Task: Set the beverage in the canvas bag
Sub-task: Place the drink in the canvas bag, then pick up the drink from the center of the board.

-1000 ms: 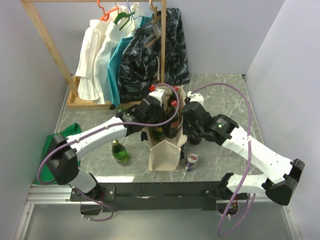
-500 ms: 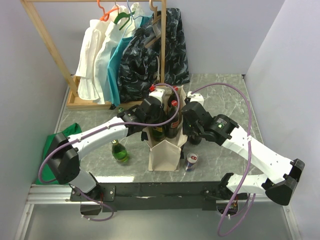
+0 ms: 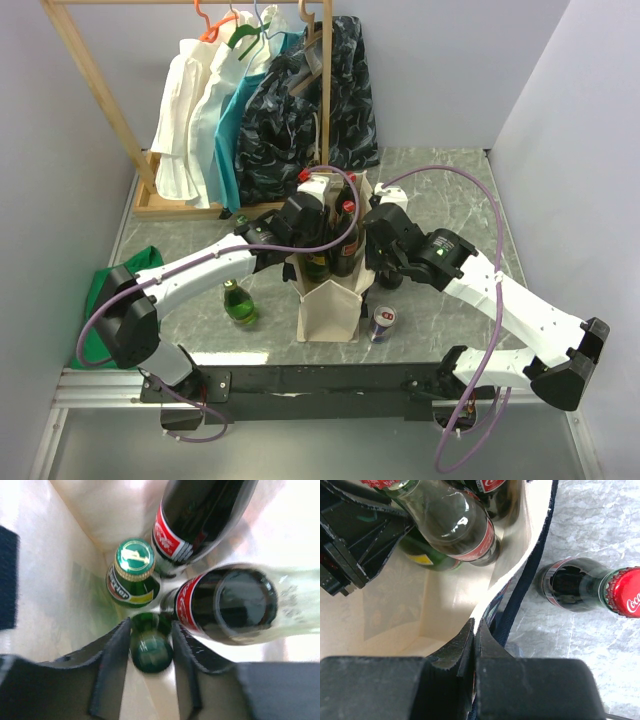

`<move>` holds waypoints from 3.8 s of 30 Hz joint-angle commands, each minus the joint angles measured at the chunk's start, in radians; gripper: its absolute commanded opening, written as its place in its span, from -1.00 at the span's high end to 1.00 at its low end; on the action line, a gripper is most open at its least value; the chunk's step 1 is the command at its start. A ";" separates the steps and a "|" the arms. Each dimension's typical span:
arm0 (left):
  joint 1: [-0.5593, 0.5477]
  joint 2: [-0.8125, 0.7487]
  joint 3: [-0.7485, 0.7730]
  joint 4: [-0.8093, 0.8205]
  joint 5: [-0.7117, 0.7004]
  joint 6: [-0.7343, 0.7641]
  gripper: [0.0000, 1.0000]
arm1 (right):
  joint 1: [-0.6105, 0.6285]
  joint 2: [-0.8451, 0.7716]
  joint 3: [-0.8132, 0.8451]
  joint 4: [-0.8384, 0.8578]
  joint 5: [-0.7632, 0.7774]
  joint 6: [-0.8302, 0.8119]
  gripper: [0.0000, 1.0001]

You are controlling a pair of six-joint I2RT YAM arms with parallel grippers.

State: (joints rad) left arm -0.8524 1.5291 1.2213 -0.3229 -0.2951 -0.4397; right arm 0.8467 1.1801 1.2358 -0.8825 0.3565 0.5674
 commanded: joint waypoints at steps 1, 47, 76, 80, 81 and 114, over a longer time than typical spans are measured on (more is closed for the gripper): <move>-0.007 -0.040 0.021 0.073 -0.047 0.004 0.06 | 0.002 0.001 -0.001 0.017 0.018 -0.015 1.00; -0.014 -0.256 0.175 -0.033 -0.187 0.091 -0.40 | 0.005 0.023 0.030 0.040 -0.001 -0.015 0.49; -0.014 -0.391 -0.005 -0.160 -0.104 -0.027 -0.48 | 0.003 -0.165 0.068 0.013 0.004 -0.001 -0.07; -0.014 -0.412 -0.034 -0.169 -0.102 -0.047 -0.48 | 0.003 -0.221 0.054 -0.025 0.015 0.011 -0.11; -0.014 -0.414 -0.036 -0.173 -0.102 -0.048 -0.48 | 0.002 -0.230 0.048 -0.036 0.019 0.014 -0.12; -0.014 -0.420 -0.060 -0.177 -0.108 -0.082 -0.49 | 0.041 -0.396 -0.369 -0.023 -0.209 0.045 -0.43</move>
State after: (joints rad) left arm -0.8619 1.1084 1.1557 -0.5213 -0.4076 -0.5137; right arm 0.8635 0.7628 0.8776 -0.9771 0.1711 0.6304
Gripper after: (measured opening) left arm 0.743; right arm 0.713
